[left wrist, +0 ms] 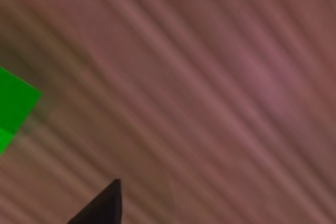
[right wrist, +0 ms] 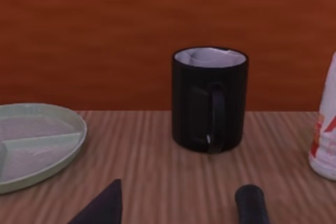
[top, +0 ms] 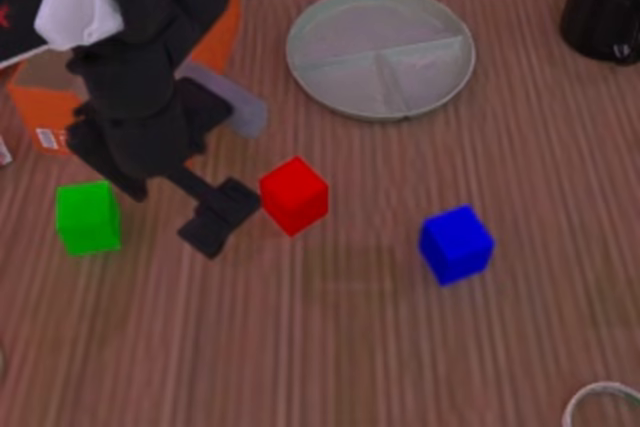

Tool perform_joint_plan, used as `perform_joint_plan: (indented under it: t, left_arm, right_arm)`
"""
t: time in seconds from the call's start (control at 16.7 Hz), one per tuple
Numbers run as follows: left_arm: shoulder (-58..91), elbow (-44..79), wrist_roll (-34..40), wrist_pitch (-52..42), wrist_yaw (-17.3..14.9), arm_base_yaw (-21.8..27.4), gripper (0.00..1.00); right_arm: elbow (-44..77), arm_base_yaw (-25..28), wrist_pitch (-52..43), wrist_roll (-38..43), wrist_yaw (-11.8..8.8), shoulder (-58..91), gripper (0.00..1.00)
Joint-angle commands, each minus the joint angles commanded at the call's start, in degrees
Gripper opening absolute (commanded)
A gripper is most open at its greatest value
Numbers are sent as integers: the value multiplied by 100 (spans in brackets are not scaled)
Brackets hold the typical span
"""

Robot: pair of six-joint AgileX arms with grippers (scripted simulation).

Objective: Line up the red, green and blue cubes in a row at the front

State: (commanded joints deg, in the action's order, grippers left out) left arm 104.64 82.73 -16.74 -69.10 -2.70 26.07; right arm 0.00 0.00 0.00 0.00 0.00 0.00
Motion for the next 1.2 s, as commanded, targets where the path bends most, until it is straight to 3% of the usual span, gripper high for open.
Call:
perform_joint_plan:
  t: [0.24, 0.54, 1.2]
  left_arm:
    - [1752, 1982, -240, -623, 99, 321, 100]
    - [2951, 3651, -380, -729, 216, 506, 100]
    - [3207, 3558, -413, -274, 241, 516, 100]
  right_arm:
    - [0, 0, 0, 0, 0, 0, 100]
    - [0, 0, 0, 0, 0, 0, 100]
    - [0, 0, 0, 0, 0, 0, 100]
